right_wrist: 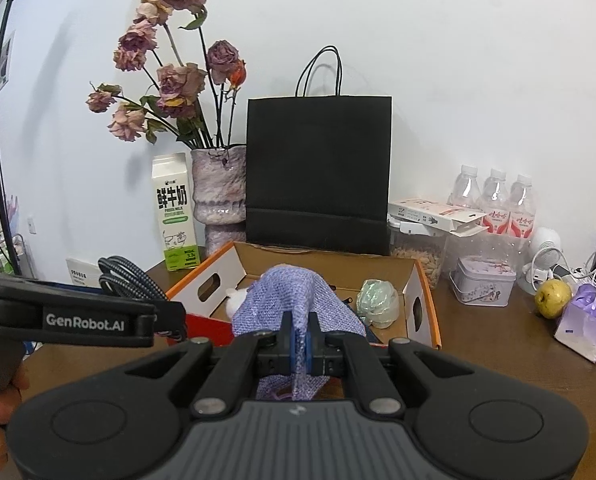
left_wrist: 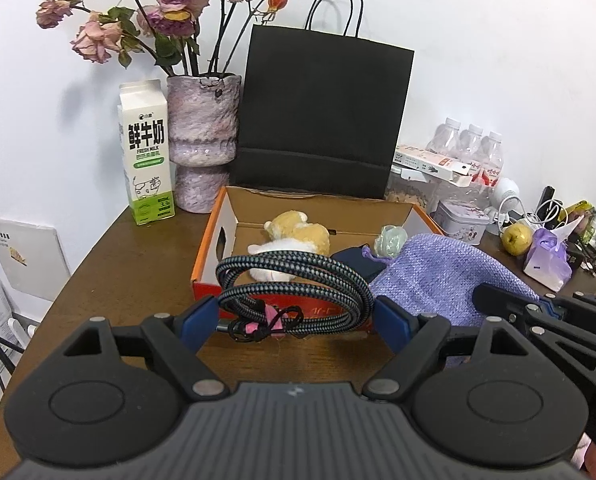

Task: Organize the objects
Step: 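Carry the cable with the left gripper while the right gripper carries the pouch toward the red box, then lower the cable with the left gripper while the right gripper lowers the pouch into the box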

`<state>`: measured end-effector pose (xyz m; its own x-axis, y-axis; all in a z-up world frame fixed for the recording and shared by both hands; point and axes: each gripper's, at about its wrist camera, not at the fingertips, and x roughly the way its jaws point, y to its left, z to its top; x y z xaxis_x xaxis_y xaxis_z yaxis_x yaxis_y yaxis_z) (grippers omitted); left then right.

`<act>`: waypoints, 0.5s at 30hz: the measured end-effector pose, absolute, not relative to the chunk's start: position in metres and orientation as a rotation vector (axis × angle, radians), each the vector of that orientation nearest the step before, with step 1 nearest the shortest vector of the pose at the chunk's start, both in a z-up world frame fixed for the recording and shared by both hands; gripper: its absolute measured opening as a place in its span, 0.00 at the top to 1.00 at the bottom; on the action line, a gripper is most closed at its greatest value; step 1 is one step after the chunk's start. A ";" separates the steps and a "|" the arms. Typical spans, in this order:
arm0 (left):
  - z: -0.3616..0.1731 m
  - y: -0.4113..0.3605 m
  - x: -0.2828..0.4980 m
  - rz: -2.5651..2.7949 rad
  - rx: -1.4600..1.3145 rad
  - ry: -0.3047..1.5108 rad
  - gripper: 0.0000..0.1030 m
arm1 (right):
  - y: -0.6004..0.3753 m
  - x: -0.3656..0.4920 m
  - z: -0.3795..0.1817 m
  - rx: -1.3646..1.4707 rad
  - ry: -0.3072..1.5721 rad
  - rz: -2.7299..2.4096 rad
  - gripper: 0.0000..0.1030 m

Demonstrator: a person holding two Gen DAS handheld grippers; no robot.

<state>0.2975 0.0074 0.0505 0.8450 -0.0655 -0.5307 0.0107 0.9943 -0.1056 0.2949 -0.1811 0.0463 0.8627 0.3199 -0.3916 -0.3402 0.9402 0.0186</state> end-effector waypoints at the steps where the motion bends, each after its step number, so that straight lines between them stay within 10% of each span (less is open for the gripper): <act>1: 0.050 0.007 0.301 -0.041 -0.100 0.565 0.18 | -0.181 0.298 0.046 -0.052 0.404 0.346 0.96; 15: 0.050 0.008 0.346 -0.043 -0.111 0.565 0.18 | -0.174 0.340 0.051 -0.078 0.407 0.339 0.96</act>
